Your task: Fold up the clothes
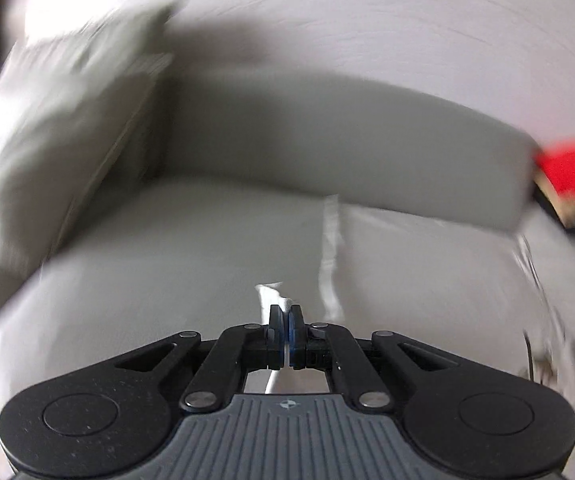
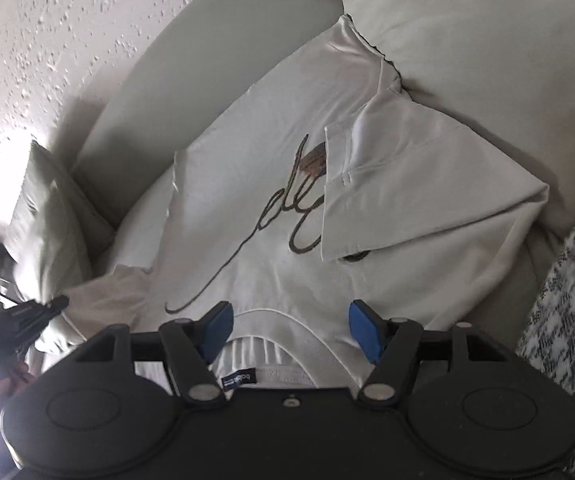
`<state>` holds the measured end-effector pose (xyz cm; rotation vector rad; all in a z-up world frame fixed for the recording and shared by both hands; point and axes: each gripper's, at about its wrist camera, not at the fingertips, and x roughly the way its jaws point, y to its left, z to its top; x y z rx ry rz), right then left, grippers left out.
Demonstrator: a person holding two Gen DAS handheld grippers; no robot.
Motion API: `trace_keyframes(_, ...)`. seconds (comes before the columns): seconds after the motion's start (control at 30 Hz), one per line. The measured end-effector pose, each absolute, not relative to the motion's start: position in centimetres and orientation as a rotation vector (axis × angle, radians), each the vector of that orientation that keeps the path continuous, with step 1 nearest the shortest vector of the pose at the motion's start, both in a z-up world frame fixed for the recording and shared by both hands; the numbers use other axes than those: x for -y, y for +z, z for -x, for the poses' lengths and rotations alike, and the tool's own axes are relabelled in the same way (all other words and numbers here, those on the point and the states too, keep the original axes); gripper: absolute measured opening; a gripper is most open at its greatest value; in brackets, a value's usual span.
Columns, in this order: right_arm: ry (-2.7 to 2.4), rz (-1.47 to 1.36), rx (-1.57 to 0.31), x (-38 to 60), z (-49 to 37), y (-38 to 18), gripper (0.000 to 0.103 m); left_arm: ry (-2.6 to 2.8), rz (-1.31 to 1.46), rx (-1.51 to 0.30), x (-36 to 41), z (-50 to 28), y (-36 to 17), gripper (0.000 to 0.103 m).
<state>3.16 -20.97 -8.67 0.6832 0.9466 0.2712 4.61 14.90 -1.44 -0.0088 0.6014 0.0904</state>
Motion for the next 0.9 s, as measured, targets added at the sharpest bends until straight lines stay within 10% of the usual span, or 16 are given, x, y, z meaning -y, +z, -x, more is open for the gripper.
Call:
trace_keyframes(0.37, 0.325, -0.742, -0.953, 22.4, -3.0, -9.4, 0.063, -0.15, -0.453, -0.77, -4.7, 0.2, -9.0, 0.02)
trace_keyframes(0.63, 0.335, -0.717, -0.952, 22.1, -3.1, -9.4, 0.065, 0.041, 0.102, -0.839, -14.9, -0.5, -5.3, 0.063)
trace_keyframes(0.9, 0.326, -0.697, -0.953, 21.7, -3.0, -9.2, 0.065, 0.096, 0.51, -0.984, -22.6, -4.8, -8.2, 0.059)
